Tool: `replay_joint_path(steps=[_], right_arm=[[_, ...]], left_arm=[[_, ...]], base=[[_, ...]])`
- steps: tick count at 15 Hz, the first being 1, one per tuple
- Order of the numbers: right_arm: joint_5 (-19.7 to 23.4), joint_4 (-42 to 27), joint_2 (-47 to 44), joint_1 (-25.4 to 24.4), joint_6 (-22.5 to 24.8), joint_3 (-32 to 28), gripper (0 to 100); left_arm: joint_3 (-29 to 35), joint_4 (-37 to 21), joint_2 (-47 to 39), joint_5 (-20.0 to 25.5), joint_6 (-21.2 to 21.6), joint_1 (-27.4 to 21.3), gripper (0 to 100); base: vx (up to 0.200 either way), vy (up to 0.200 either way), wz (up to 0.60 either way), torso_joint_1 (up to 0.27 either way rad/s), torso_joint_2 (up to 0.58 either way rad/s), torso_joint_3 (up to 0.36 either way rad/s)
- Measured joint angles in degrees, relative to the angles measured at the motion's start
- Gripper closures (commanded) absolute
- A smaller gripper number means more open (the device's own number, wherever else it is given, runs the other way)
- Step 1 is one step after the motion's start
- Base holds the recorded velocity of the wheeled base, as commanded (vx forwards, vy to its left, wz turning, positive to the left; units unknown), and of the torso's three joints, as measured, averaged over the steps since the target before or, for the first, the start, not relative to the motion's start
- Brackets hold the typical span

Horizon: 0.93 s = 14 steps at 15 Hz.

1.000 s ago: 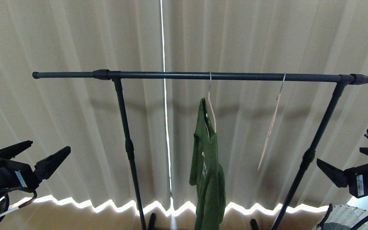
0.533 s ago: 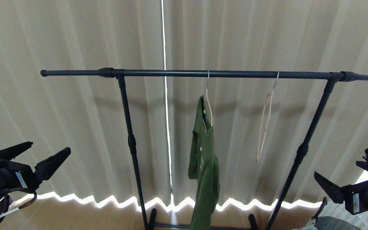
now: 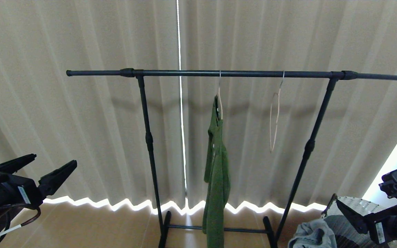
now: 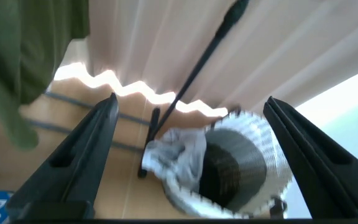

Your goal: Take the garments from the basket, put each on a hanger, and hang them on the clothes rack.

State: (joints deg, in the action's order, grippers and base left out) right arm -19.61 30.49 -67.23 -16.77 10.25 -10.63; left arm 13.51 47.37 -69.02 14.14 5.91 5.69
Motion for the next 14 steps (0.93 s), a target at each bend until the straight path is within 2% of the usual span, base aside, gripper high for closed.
replay_joint_path(steps=[11, 14], right_arm=[[-0.35, 0.02, -0.85, -0.83, 1.45, 0.90, 0], [-0.35, 0.09, -0.77, -0.85, 1.51, 0.96, 0]], left_arm=[[-1.00, 0.06, 0.23, -0.02, 1.74, 0.00, 0], [-1.00, 0.09, 0.28, -0.05, 1.77, 0.01, 0]], base=[[0.000, 0.000, 0.00, -0.003, 0.01, 0.004], [0.000, 0.000, 0.00, -0.162, 0.37, 0.191]])
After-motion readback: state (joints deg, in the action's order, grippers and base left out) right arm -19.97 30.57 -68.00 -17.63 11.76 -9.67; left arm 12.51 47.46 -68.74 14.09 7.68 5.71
